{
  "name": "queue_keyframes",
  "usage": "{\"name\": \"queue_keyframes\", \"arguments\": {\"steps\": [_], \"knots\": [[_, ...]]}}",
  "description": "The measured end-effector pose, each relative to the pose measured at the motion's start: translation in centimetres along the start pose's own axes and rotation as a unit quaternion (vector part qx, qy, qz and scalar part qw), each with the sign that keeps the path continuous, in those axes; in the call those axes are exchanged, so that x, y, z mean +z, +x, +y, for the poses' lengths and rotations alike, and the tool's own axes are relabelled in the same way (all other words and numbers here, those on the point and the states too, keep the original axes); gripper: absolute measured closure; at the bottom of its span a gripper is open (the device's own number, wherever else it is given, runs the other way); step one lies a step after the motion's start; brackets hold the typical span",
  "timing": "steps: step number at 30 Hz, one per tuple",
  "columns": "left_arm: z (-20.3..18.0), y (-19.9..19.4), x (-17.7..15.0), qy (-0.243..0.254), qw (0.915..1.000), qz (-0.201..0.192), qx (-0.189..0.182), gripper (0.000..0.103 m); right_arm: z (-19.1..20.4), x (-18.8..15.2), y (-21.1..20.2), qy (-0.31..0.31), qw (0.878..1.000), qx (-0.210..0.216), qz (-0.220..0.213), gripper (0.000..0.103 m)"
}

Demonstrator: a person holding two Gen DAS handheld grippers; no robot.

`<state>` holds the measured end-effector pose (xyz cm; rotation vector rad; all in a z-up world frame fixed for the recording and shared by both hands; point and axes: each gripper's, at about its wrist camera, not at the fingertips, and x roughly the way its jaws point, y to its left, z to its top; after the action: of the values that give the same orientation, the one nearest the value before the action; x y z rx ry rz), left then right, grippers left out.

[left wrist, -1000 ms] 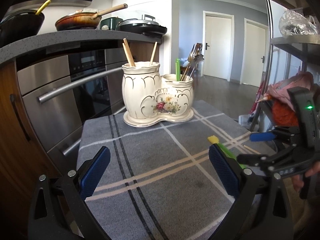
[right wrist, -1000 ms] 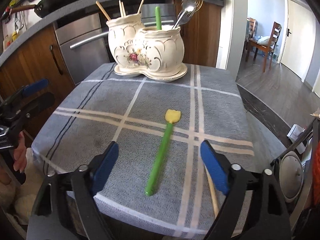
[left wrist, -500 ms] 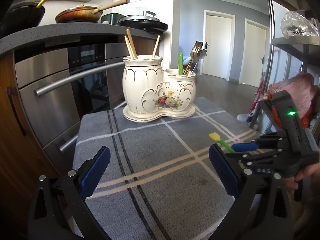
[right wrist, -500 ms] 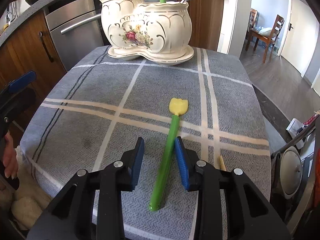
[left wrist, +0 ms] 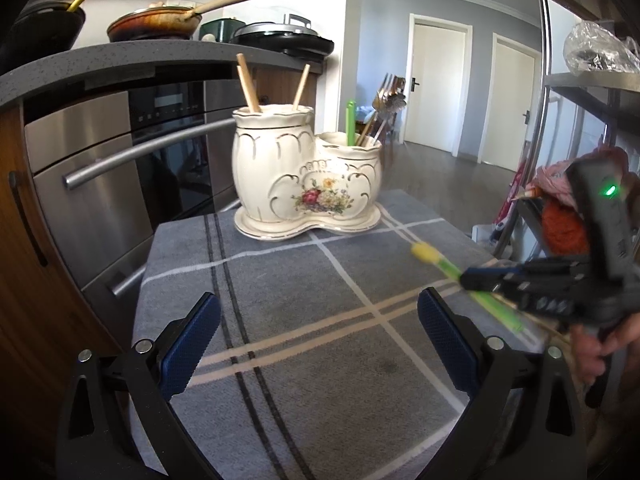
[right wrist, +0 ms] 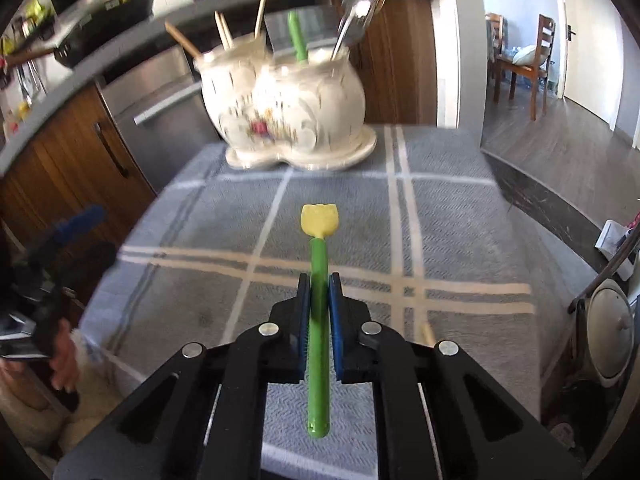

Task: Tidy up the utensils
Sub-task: 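Grasp the green-handled yellow tulip spatula with the right tool and lift it, then grasp the wooden chopstick with the left tool while the right tool holds the spatula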

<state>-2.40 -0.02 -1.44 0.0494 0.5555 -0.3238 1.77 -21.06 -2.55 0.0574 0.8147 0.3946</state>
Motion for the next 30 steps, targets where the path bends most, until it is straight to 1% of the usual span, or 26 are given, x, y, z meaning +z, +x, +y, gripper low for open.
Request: {"name": "queue_keyframes", "arguments": {"steps": [2, 5, 8, 10, 11, 12, 15, 17, 18, 21, 22, 24, 26, 27, 28, 30], "knots": [[-1.1, 0.5, 0.1, 0.002, 0.9999, 0.013, -0.001, 0.005, -0.9, 0.3, -2.3, 0.011, 0.999, 0.004, -0.030, 0.094], [-3.1, 1.5, 0.2, -0.006, 0.9992, 0.035, -0.018, 0.005, -2.6, 0.6, -5.7, 0.022, 0.997, -0.004, -0.074, 0.094], [-6.1, 2.3, 0.2, -0.003, 0.9984, 0.053, -0.020, 0.005, -4.1, 0.5, -8.0, 0.030, 0.994, -0.015, -0.102, 0.094], [-8.5, 2.9, 0.4, 0.006, 0.9971, 0.072, -0.023, 0.005, -4.9, 0.5, -9.1, 0.034, 0.992, -0.024, -0.116, 0.094], [-9.8, 3.3, 0.4, 0.007, 0.9958, 0.086, -0.031, 0.006, -5.5, 0.4, -9.7, 0.037, 0.991, -0.028, -0.123, 0.094], [-11.1, 3.7, 0.4, 0.010, 0.9942, 0.100, -0.039, 0.007, -5.9, 0.3, -10.0, 0.039, 0.991, -0.030, -0.126, 0.094], [-14.2, 4.7, 0.5, 0.019, 0.9902, 0.131, -0.046, 0.009, -7.2, -0.2, -11.2, 0.048, 0.989, -0.031, -0.136, 0.094], [-15.7, 5.3, 0.7, 0.014, 0.9880, 0.146, -0.049, 0.018, -7.6, -0.5, -11.8, 0.048, 0.988, -0.036, -0.144, 0.094], [-16.4, 5.6, 0.8, 0.011, 0.9867, 0.155, -0.049, 0.020, -7.8, -0.7, -12.0, 0.049, 0.987, -0.039, -0.147, 0.094], [-17.7, 7.0, 0.7, -0.013, 0.9813, 0.187, -0.044, 0.032, -8.9, -1.4, -13.1, 0.056, 0.986, -0.042, -0.152, 0.094], [-17.9, 7.2, 0.6, -0.020, 0.9800, 0.194, -0.040, 0.040, -9.2, -1.6, -13.3, 0.058, 0.986, -0.041, -0.152, 0.094], [-18.5, 7.9, 0.4, -0.037, 0.9764, 0.209, -0.043, 0.046, -9.8, -2.2, -13.9, 0.063, 0.985, -0.040, -0.155, 0.094], [-19.1, 8.7, 0.1, -0.049, 0.9723, 0.225, -0.041, 0.057, -10.2, -2.6, -14.5, 0.066, 0.984, -0.041, -0.158, 0.094], [-19.4, 9.1, 0.0, -0.051, 0.9712, 0.230, -0.036, 0.059, -10.3, -2.8, -14.6, 0.067, 0.984, -0.042, -0.160, 0.094], [-19.8, 9.4, -0.1, -0.050, 0.9705, 0.234, -0.029, 0.064, -10.5, -3.0, -14.9, 0.069, 0.984, -0.042, -0.161, 0.094], [-20.7, 9.7, -0.1, -0.031, 0.9733, 0.227, -0.007, 0.065, -10.9, -3.3, -15.3, 0.073, 0.983, -0.041, -0.165, 0.094]]}}
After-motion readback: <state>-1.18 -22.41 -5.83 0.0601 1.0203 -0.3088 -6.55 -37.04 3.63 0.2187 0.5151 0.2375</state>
